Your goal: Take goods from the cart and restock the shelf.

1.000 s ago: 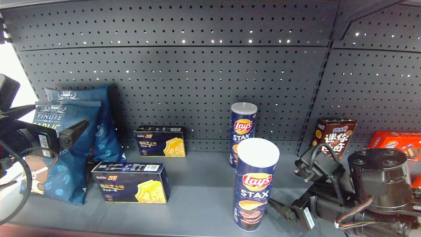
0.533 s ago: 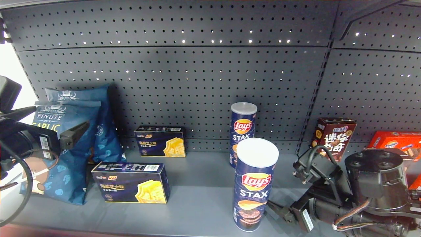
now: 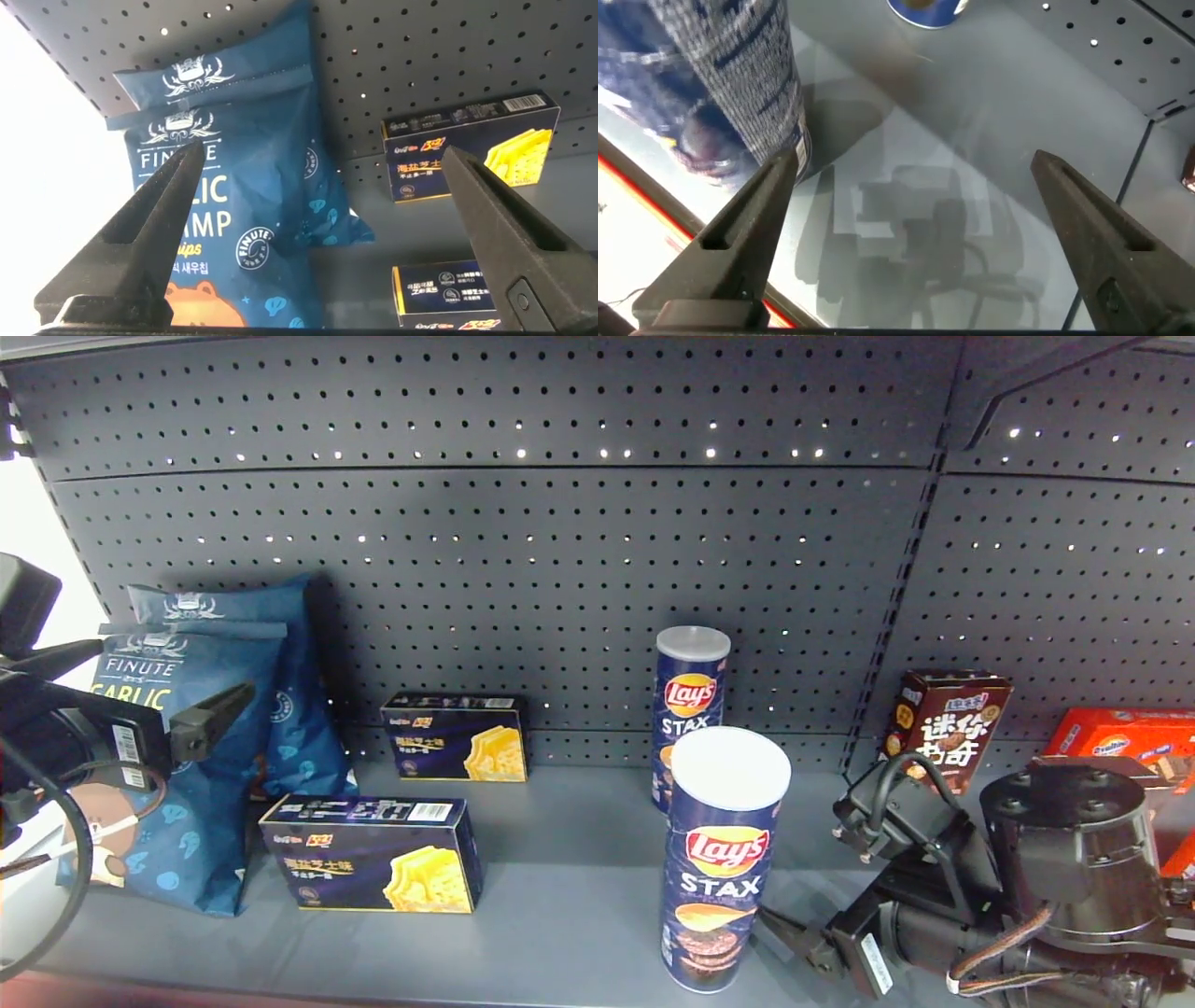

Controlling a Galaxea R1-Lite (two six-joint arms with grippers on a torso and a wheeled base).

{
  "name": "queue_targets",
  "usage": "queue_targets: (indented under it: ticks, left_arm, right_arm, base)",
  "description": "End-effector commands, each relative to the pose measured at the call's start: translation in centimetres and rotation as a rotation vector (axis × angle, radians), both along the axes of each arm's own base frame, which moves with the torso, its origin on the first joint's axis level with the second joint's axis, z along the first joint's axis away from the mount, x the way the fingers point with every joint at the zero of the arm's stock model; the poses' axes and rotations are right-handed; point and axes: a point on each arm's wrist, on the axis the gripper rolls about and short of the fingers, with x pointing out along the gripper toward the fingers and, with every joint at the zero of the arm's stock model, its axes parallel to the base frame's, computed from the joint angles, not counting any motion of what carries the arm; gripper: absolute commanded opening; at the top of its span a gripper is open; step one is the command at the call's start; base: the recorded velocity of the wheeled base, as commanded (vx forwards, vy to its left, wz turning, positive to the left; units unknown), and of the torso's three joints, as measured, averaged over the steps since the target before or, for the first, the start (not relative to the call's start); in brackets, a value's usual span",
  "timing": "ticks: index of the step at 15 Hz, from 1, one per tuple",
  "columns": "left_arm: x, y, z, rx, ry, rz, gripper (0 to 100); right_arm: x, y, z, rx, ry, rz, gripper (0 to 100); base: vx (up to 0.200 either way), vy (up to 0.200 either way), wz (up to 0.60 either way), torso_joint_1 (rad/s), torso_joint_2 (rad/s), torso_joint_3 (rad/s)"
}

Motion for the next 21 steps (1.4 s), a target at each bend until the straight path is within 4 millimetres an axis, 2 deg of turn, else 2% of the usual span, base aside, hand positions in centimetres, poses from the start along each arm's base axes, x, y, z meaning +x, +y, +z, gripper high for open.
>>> queue_targets:
  ticks: [1,3,4,5,7,8,9,10,11,12,14,16,18,20,21]
  left_arm:
    - [-0.1,0.0,0.1,0.0,-0.005,0.001,100]
    - [-0.5,0.0,0.5,0.0,-0.028,-0.002,100]
    - [-0.9,0.0,0.8,-0.001,-0.042,-0.013,100]
    - [-1.0,0.1,0.8,-0.001,-0.043,-0.008,100]
    - [-1.1,0.2,0.6,-0.001,-0.037,-0.005,100]
    - [-1.5,0.2,0.6,-0.018,-0.044,0.001,100]
    - [-1.6,0.3,0.5,-0.032,-0.045,0.003,100]
    - [-2.4,0.3,0.3,-0.053,-0.051,0.008,100]
    - [-2.9,0.3,0.1,-0.056,-0.054,0.01,100]
    - [-4.4,0.3,-0.6,-0.057,-0.059,0.01,100]
    - [-7.0,0.1,-2.3,-0.057,-0.058,-0.001,100]
    - [-8.9,-0.1,-3.6,-0.058,-0.067,-0.03,100]
    - [-11.4,-0.1,-5.8,-0.082,-0.079,-0.04,100]
    - [-13.0,-0.1,-7.9,-0.108,-0.072,-0.029,100]
    - [-14.7,-0.2,-10.5,-0.126,-0.048,-0.028,100]
  right_arm:
    - [-0.8,-0.9,1.0,0.034,-0.035,-0.009,100]
    - [-1.6,-2.3,3.3,0.094,-0.124,-0.062,100]
    - [-2.1,-3.9,5.5,0.159,-0.209,-0.131,100]
    - [-2.4,-5.1,6.6,0.192,-0.253,-0.174,100]
    - [-3.1,-7.1,7.5,0.222,-0.307,-0.242,100]
    - [-3.9,-9.3,8.4,0.252,-0.371,-0.342,100]
    - [-4.3,-10.2,8.7,0.262,-0.397,-0.382,100]
    - [-5.7,-12.2,9.2,0.287,-0.461,-0.487,100]
    - [-6.5,-13.0,9.0,0.294,-0.482,-0.532,100]
    - [-8.3,-14.4,8.1,0.289,-0.522,-0.625,100]
    - [-11.4,-15.6,5.0,0.264,-0.55,-0.738,100]
    - [-13.2,-16.0,2.4,0.241,-0.553,-0.791,100]
    - [-15.3,-16.0,-0.9,0.221,-0.529,-0.818,100]
    - [-16.4,-16.0,-2.1,0.209,-0.505,-0.818,100]
    - [-17.5,-16.0,-3.2,0.204,-0.492,-0.818,100]
  base:
    - [0.0,0.0,0.0,0.0,0.0,0.0]
    - [0.0,0.0,0.0,0.0,0.0,0.0]
    - [0.0,0.0,0.0,0.0,0.0,0.0]
    - [0.0,0.0,0.0,0.0,0.0,0.0]
    - [0.0,0.0,0.0,0.0,0.0,0.0]
    - [0.0,0.0,0.0,0.0,0.0,0.0]
    - [0.0,0.0,0.0,0.0,0.0,0.0]
    - [0.0,0.0,0.0,0.0,0.0,0.0]
    - [0.0,0.0,0.0,0.0,0.0,0.0]
    - [0.0,0.0,0.0,0.0,0.0,0.0]
    - [0.0,0.0,0.0,0.0,0.0,0.0]
    - [0.0,0.0,0.0,0.0,0.0,0.0]
    - [0.0,0.0,0.0,0.0,0.0,0.0]
    - [0.0,0.0,0.0,0.0,0.0,0.0]
    - [0.0,0.0,0.0,0.0,0.0,0.0]
